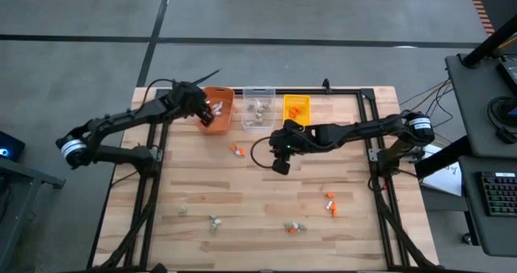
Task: Sort Halloween decoration
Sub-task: Put the white skeleton toy into the orange bin, then put the orange skeleton toy into the yellow bin
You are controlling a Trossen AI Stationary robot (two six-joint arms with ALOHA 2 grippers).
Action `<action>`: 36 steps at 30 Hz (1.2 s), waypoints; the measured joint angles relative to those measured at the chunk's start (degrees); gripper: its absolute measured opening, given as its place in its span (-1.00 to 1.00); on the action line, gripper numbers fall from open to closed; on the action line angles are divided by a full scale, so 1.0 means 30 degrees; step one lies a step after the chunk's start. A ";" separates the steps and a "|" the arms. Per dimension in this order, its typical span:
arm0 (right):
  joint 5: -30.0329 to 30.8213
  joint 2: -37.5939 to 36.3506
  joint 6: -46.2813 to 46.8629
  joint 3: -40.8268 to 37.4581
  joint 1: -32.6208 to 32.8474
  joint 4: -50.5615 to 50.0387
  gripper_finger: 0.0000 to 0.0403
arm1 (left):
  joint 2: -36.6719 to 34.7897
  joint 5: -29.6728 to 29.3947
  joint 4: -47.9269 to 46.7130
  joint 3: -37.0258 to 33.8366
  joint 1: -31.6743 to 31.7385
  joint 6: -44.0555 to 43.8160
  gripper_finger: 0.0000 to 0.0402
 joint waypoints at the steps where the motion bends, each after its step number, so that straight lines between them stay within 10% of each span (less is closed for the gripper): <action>1: 0.0024 0.0000 -0.0007 -0.0001 -0.0031 0.0205 -0.47 | 0.0334 -0.0007 0.0022 0.0258 0.0005 0.0026 -0.96; 18: -0.0146 0.0058 0.1123 -0.0015 -0.0369 0.5057 -0.47 | 0.1751 -0.0138 0.0494 0.0622 -0.0016 0.0558 -0.44; 36: -0.1428 0.3786 0.1486 0.0239 -0.0281 0.9416 -0.47 | -0.6719 0.3878 0.3336 -0.3140 -0.4021 -0.2735 -0.43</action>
